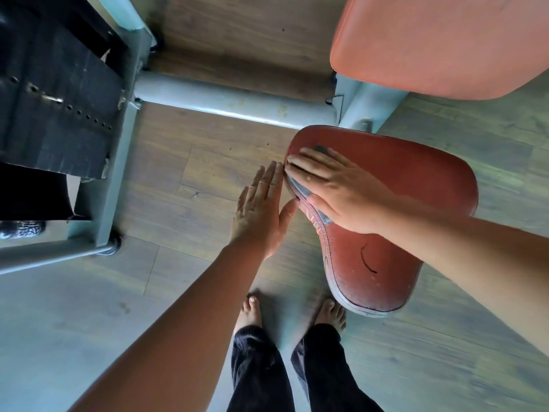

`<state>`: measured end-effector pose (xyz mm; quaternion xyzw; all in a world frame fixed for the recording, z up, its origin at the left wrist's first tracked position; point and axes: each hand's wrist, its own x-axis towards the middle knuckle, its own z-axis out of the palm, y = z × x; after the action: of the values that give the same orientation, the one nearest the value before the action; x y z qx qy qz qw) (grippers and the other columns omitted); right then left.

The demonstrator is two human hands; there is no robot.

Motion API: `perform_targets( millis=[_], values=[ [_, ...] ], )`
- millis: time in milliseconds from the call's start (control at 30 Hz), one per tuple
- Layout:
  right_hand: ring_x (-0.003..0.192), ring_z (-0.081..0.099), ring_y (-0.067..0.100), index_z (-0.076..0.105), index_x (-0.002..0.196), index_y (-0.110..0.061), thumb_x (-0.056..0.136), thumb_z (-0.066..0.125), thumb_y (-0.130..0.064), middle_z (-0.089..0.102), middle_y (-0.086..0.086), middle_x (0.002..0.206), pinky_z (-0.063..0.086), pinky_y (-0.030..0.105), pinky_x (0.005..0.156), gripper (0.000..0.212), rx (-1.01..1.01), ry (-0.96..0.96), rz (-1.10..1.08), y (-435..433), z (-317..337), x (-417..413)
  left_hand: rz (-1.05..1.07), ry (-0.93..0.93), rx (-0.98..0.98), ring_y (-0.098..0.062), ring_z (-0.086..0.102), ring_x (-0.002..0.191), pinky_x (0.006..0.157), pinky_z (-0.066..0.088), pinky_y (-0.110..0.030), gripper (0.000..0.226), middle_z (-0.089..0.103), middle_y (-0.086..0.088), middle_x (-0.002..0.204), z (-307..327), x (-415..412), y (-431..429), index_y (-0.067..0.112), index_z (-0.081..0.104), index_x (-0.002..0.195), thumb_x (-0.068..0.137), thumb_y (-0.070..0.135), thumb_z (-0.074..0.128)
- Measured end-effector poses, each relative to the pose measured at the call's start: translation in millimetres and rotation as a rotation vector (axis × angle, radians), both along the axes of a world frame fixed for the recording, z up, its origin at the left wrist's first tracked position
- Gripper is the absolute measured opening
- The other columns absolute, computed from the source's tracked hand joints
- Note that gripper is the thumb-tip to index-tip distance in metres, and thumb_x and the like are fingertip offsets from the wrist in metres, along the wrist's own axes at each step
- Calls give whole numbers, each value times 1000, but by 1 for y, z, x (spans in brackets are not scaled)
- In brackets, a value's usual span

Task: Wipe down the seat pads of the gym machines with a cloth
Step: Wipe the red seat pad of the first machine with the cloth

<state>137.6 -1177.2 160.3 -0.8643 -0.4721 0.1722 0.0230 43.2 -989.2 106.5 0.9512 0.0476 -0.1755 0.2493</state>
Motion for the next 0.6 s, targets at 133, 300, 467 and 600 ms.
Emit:
perform_targets(
  millis=[133, 300, 467, 600],
  values=[
    [157, 18, 26, 27, 161, -18, 108, 35, -33, 24, 4, 169, 16, 48, 127, 56, -4, -16, -182, 37, -14, 47, 16, 1, 13, -16, 0, 162, 131, 13, -45, 78, 1, 5, 176, 4, 0, -4, 21, -1, 167, 105, 60, 26],
    [159, 9, 22, 19, 163, -16, 106, 30, -37, 14, 2, 172, 11, 47, 129, 61, -8, -19, -274, 18, 3, -24, 43, 4, 8, -17, 0, 162, 129, 7, -39, 85, 0, 2, 176, 16, -14, -20, 19, -4, 167, 104, 62, 33],
    [158, 13, 21, 22, 162, -18, 107, 28, -37, 16, 1, 171, 16, 46, 128, 59, -9, 3, -239, -25, 15, -70, 11, 17, 33, -17, -2, 162, 130, 8, -40, 87, -7, 3, 176, 24, -26, -28, 21, -9, 166, 104, 62, 36],
    [159, 10, 24, 15, 163, -14, 107, 31, -34, 12, 7, 172, 16, 50, 127, 61, -37, -41, -403, 6, 0, -18, -40, 38, 61, -18, -7, 162, 129, 3, -39, 93, -15, 2, 175, 26, -30, -28, 19, -13, 166, 101, 68, 31]
  ],
)
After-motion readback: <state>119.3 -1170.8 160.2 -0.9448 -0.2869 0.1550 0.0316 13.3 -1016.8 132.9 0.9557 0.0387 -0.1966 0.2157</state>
